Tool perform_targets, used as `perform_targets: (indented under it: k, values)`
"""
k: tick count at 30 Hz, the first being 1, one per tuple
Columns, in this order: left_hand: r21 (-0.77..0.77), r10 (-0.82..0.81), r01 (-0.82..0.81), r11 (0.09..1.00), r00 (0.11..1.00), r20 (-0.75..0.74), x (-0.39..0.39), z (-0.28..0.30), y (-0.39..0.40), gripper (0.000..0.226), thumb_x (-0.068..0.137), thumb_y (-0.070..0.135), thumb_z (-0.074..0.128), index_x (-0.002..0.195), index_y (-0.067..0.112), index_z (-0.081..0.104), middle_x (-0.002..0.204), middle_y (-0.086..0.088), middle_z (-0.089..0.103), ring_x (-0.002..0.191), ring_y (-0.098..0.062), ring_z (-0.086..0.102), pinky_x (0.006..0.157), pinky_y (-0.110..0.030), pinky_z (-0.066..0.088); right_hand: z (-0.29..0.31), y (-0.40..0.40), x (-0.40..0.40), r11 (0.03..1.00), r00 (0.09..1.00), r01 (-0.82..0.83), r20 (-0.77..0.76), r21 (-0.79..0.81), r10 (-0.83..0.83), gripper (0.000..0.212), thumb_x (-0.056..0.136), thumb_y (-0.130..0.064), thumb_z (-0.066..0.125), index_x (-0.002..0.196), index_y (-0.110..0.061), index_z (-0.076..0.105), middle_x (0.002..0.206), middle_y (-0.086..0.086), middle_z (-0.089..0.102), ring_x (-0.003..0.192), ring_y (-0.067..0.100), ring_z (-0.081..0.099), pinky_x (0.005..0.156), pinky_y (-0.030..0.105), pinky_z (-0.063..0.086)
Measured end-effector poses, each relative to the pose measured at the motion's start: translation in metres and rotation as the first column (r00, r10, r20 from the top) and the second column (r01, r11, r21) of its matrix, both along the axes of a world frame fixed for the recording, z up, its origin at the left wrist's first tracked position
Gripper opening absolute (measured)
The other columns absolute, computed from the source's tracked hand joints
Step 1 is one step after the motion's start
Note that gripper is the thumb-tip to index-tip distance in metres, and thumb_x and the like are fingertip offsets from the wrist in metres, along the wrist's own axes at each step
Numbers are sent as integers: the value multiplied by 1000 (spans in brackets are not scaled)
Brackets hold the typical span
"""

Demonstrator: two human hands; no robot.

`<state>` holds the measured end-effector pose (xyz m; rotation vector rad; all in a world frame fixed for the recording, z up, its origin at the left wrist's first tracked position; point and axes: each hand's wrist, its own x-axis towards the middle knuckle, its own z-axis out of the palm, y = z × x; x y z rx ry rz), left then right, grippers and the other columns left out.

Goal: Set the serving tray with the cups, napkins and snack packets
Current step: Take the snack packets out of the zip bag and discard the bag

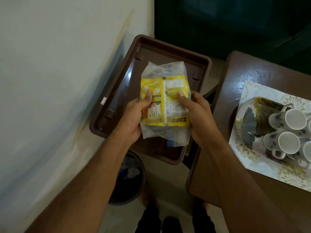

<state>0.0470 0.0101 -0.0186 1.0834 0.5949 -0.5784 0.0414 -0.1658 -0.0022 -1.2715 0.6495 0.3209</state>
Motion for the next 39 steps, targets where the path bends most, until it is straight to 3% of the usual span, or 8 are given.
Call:
perform_targets:
  k: [4,9,13,17,23,28,33,39]
  values:
    - [61,33,-35,998,999,25,3,-1,1,43,95,30,71,129,3,68,120,-18,76,111,-34,74,98,-51,60,2,1,5,997,998,33,-55,75,-29,42,97,-31,70,132,-11,58,116,6,78,98,23,79,86,48,65]
    - [91,74,-80,993,995,71,8,-3,10,39,93,27,74,125,4,70,117,-18,77,107,-36,76,91,-51,62,0,-2,8,993,993,101,-65,68,-97,53,89,-21,79,135,-11,54,129,10,70,109,26,75,93,50,62]
    - [178,99,-120,977,988,119,10,-5,20,36,94,23,74,123,3,70,112,-16,79,102,-33,78,87,-47,65,-3,-3,9,976,986,167,23,-139,-165,55,87,-12,80,135,-16,54,125,10,64,111,27,72,95,50,61]
    - [265,115,-157,951,979,168,13,-6,26,28,93,21,75,115,4,73,105,-15,80,95,-32,79,82,-46,66,-2,1,6,895,978,186,168,-405,-127,57,84,-5,79,135,-13,54,125,17,61,116,31,66,97,52,59]
    - [292,152,-209,933,967,204,16,-7,33,25,93,20,75,113,5,74,103,-13,81,93,-31,80,79,-44,66,3,4,3,771,953,267,279,-578,-121,68,79,-1,79,139,-17,51,139,9,50,118,20,62,99,41,58]
    - [318,192,-256,913,957,218,15,-7,39,12,92,18,76,101,10,77,95,-11,82,85,-28,80,76,-44,66,2,0,2,708,931,349,315,-614,-185,50,85,-3,75,131,-13,58,128,6,62,111,18,65,93,38,60]
    - [343,187,-259,903,955,231,12,-7,47,11,94,16,74,103,11,78,98,-12,81,86,-30,80,80,-47,66,-1,-7,-1,670,908,417,321,-614,-271,50,80,-5,82,125,-10,62,115,9,68,97,21,70,86,33,62]
    - [351,185,-268,897,950,253,12,-6,52,15,95,18,72,107,10,77,104,-15,80,95,-38,78,84,-52,65,-6,-5,1,633,948,317,251,-706,-194,36,84,-14,81,117,-11,66,105,2,72,84,13,68,81,31,62]
